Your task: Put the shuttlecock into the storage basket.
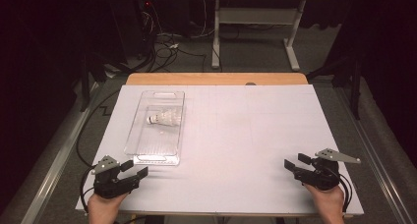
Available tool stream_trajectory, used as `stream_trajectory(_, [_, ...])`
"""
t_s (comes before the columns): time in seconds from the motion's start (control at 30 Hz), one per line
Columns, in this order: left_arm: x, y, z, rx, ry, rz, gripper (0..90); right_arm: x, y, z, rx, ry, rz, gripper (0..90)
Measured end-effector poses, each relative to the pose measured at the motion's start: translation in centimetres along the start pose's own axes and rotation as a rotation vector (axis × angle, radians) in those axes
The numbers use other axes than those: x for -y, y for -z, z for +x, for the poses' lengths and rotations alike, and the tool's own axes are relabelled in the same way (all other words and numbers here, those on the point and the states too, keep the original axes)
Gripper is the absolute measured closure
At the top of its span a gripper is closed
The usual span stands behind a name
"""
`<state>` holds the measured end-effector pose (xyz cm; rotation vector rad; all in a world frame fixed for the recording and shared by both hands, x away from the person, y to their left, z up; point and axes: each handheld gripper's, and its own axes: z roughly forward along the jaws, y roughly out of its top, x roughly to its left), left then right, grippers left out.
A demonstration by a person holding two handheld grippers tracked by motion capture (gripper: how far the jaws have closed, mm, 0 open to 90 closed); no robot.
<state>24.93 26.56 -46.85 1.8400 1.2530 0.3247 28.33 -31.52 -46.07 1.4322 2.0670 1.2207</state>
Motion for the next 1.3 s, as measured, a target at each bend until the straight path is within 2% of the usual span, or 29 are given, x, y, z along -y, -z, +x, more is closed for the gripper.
stream_trajectory(0.73, [-0.07,-0.08,0.09,0.004,0.003,-0.002,33.4,0.12,-0.09,-0.85,0.001,-0.042,0.005,32.9])
stream_trajectory(1.3, [-0.07,-0.07,0.06,0.002,0.002,-0.001,33.4,0.11,-0.21,-0.63,-0.009,-0.026,0.014,32.6])
